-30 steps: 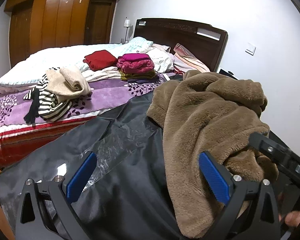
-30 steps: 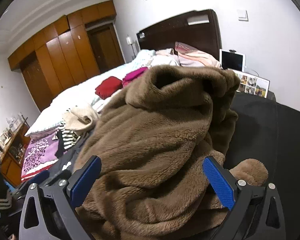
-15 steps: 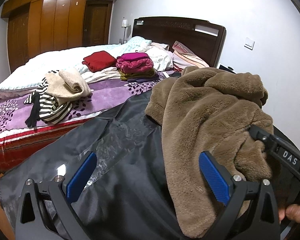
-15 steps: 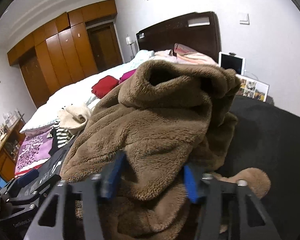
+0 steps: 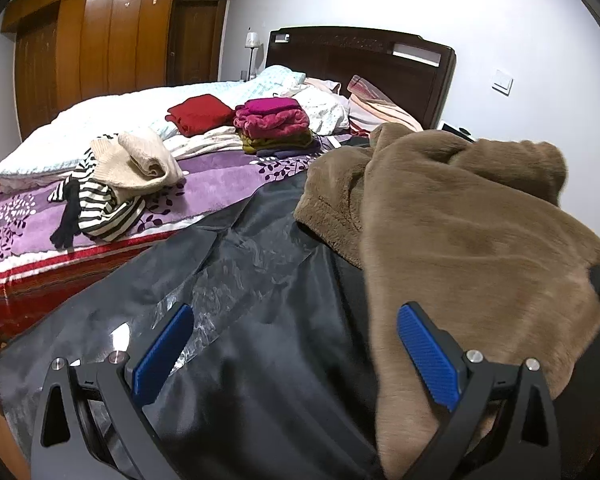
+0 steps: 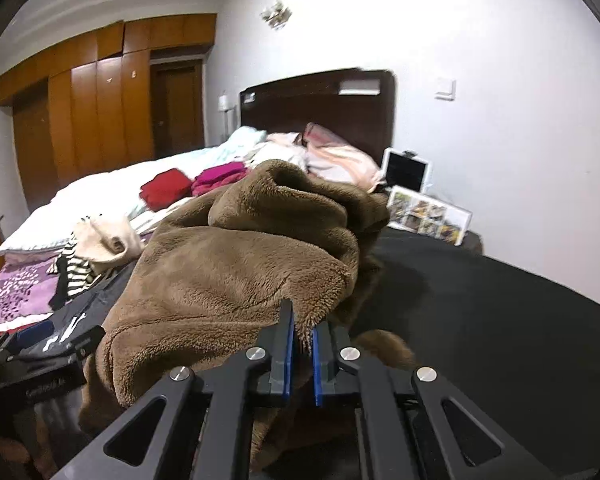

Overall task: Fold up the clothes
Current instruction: 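Lift and drag the brown fleece across the black sheet with the right gripper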

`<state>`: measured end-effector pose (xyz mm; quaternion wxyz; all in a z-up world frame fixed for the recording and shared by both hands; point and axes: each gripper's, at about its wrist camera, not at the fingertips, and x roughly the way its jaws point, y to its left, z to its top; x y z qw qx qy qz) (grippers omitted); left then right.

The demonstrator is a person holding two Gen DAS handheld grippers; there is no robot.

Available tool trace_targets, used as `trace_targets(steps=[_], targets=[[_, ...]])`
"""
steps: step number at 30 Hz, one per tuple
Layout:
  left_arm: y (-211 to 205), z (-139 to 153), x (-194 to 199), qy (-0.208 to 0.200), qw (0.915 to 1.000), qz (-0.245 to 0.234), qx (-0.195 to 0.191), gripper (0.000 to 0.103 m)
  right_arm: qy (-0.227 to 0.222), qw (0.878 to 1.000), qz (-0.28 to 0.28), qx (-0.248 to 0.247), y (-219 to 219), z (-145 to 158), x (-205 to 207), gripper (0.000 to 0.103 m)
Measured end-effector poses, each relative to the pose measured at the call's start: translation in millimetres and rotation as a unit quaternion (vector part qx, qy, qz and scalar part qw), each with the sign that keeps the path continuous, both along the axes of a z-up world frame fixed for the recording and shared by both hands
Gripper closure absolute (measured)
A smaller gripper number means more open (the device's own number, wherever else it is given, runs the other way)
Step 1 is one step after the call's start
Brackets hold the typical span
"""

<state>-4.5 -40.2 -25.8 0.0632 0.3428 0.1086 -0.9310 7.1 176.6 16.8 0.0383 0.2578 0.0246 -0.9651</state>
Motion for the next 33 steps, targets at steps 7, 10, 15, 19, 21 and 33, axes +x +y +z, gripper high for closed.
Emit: trace_targets(steps=[7,10,15,19,21,33], targets=[[-4,-3,-1,-0.009,0.9998,0.000,0.019,0.000,0.010,0.999,-0.044,0.006,38,10,52,0.095],[2,-4,-1,-0.017,0.9989,-0.029,0.034,0.000,0.007,0.998,-0.063,0.004,56,10,72,0.095],[30,11,14,-0.014,0.9942,-0.097,0.044,0.000,0.000,0.996,-0.093,0.006,87,6,107,0.095],[62,32,28,-0.001,0.9881,-0.151,0.030,0.000,-0.001,0.993,-0.120,0.006,111,5,134,0.095],[73,42,34,0.008,0.9857,-0.167,0.019,0.000,0.008,0.989,-0.144,0.015,124,8,149,0.099],[134,60,53,0.020,0.9758,-0.216,-0.022,0.000,-0.014,0.982,-0.101,-0.159,200,5,191,0.029]])
